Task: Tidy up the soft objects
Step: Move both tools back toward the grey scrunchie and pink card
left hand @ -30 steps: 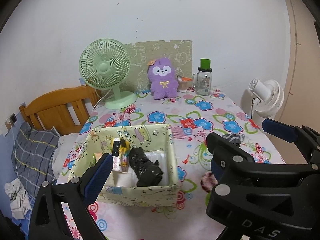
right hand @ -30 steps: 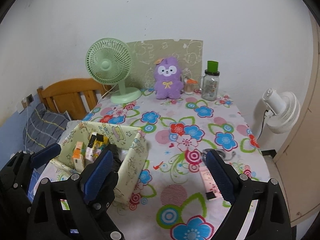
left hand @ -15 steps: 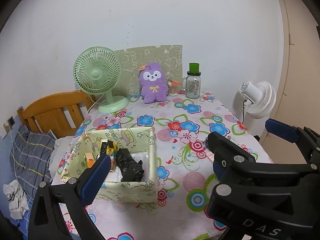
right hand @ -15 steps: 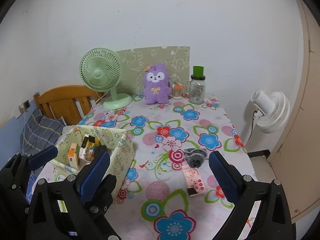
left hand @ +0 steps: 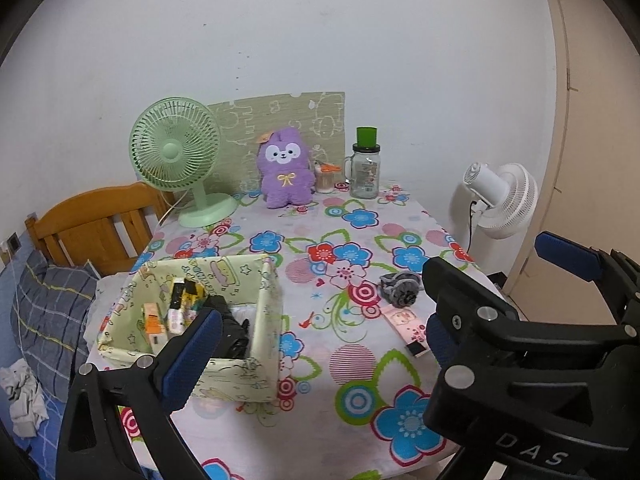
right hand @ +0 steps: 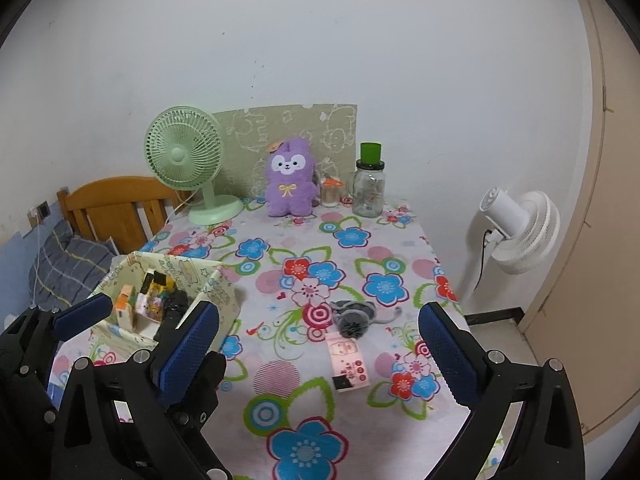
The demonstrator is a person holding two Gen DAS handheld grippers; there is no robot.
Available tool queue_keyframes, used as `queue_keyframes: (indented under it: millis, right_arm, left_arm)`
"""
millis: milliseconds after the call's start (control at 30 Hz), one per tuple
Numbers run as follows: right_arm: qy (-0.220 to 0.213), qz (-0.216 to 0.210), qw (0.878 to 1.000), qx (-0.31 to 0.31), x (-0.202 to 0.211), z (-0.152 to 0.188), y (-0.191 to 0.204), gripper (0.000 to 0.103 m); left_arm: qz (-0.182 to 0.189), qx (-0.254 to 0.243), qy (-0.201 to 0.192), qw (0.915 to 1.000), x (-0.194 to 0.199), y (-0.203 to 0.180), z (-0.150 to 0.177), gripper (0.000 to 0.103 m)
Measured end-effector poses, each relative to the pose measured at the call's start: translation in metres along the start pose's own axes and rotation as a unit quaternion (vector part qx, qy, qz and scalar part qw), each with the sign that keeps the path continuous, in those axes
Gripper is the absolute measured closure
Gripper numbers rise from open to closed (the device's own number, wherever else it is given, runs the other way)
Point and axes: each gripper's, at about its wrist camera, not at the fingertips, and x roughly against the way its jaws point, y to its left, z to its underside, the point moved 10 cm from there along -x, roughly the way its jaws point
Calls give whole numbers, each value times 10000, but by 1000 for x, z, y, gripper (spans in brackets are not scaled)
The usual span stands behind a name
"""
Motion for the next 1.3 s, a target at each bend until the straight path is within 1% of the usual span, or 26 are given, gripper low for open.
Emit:
queue_keyframes:
  millis: [400, 667, 833, 933, 1133, 1300]
  right_arm:
    - [21, 187, 9998, -102, -3, 9, -31, 2]
    - [84, 153, 9996, -230, -16, 18, -49, 2]
    - [151, 119, 9994, -288, -27, 27, -57, 2]
    - [171, 142, 9994, -253, -32, 32, -60, 2]
    - [228, 110, 9993, -285, -47, 42, -67, 2]
    - [300, 113, 9990, -312, -60, 48, -75, 2]
  left_arm:
    - [231, -122, 18, 9997, -12, -32, 2, 0]
    - [295, -14, 84, 9995, -29, -42, 7, 0]
    - [506, 30, 185, 9985, -43, -50, 14, 0]
    - [478, 20, 222, 9986, -52, -52, 19, 0]
    - [513, 111, 417, 9977, -75, -55, 29, 0]
    - [500, 75, 521, 9974, -89, -59, 33, 0]
